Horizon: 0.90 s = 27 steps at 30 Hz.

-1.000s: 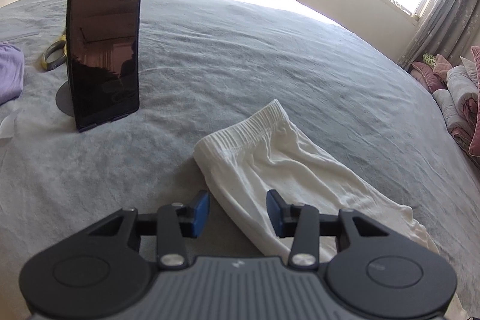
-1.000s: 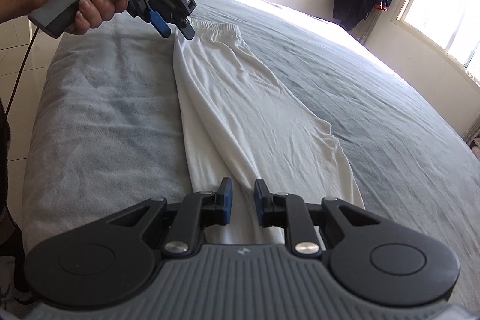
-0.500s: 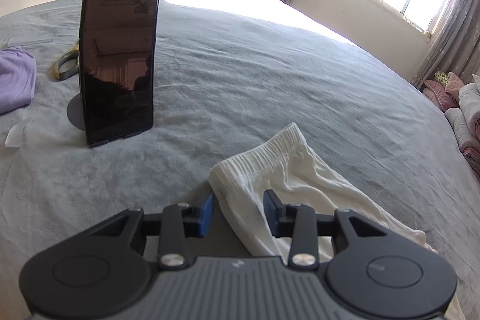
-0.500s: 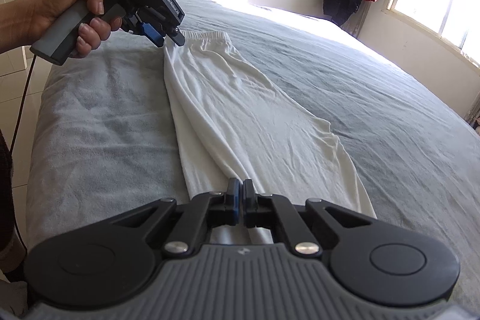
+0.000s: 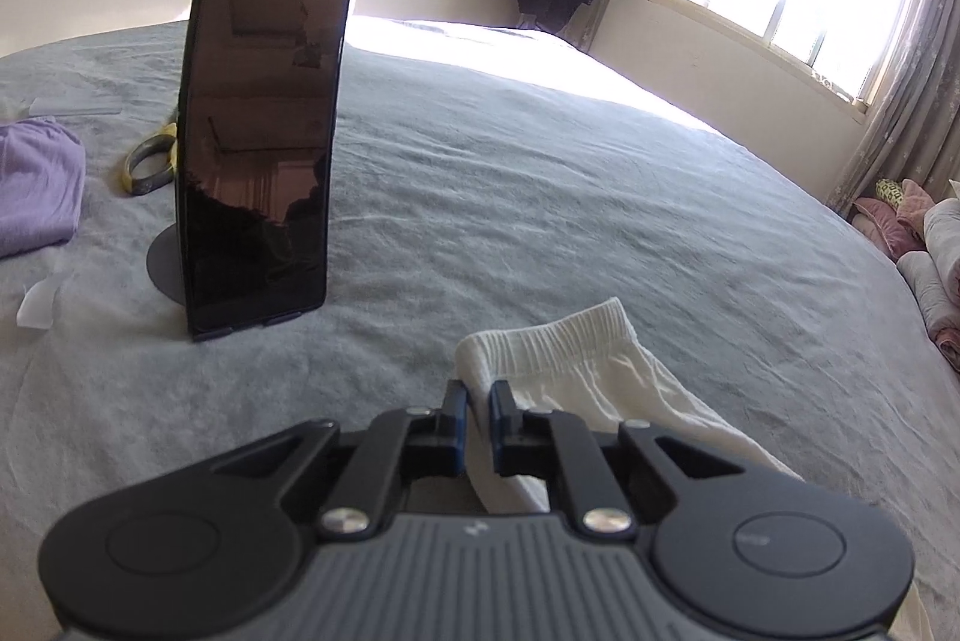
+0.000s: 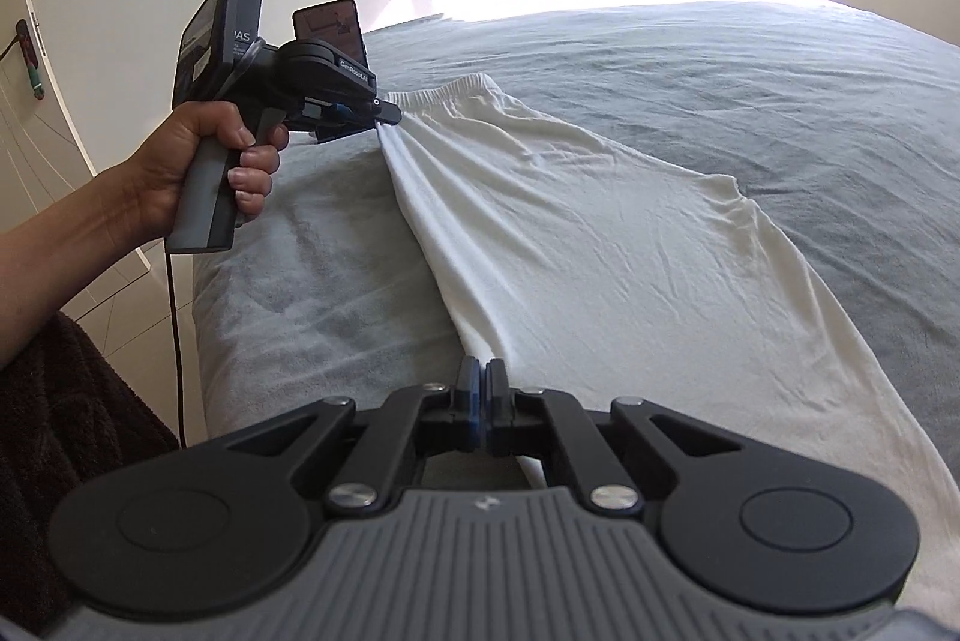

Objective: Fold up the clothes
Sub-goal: 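Grasp the white pants waistband with the left gripper while the right gripper grasps the leg, then open both grippers and release the white pants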

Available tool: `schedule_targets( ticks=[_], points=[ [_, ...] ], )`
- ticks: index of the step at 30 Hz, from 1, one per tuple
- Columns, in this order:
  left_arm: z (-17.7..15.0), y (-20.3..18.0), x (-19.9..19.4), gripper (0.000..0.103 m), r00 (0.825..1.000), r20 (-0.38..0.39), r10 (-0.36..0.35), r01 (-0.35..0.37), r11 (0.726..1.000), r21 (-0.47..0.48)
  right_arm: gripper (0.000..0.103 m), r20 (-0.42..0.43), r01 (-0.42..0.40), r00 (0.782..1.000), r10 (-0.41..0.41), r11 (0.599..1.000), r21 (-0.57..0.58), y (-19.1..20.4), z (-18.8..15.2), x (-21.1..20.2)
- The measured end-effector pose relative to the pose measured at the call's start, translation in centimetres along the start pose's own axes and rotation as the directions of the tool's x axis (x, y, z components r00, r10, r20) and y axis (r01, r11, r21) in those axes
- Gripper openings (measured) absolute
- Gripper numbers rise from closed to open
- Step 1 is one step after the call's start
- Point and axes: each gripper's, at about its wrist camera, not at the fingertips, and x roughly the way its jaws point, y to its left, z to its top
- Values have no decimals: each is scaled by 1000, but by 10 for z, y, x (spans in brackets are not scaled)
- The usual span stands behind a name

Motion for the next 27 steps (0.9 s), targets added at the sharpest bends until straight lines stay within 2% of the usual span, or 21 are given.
schedule_targets(
  ticks=[4, 7, 10, 15, 20, 22, 25, 27],
  points=[
    [-5, 0, 7, 12, 999, -21, 30, -30, 999, 23, 3, -27, -8, 1000, 9, 1000, 29, -1, -5, 3],
    [-6, -4, 5, 20, 998, -14, 58, -57, 996, 67, 15, -44, -62, 997, 65, 996, 61, 0, -4, 1],
    [-5, -6, -3, 33, 997, -19, 76, -74, 994, 80, 15, -46, -101, 994, 103, 993, 57, 4, -2, -8],
    [-5, -9, -25, 37, 998, 8, 66, -66, 992, 105, 15, -6, -38, 999, 38, 998, 48, -4, -4, -29],
    [-11, -20, -38, 39, 997, 52, 51, -60, 979, 193, 15, 9, 27, 1000, -28, 996, 83, -22, -10, -44],
    [-14, -23, -39, 39, 998, 44, 43, -51, 976, 211, 15, -2, 37, 999, -37, 997, 65, -24, -12, -50],
    [-19, -28, -44, 39, 1000, 7, -14, 12, 974, 226, 15, -23, 46, 999, -46, 999, 15, -23, -19, -63],
    [-28, -38, -48, 39, 995, -40, -86, 94, 958, 272, 15, -45, 57, 997, -58, 998, -11, -23, -25, -69]
  ],
)
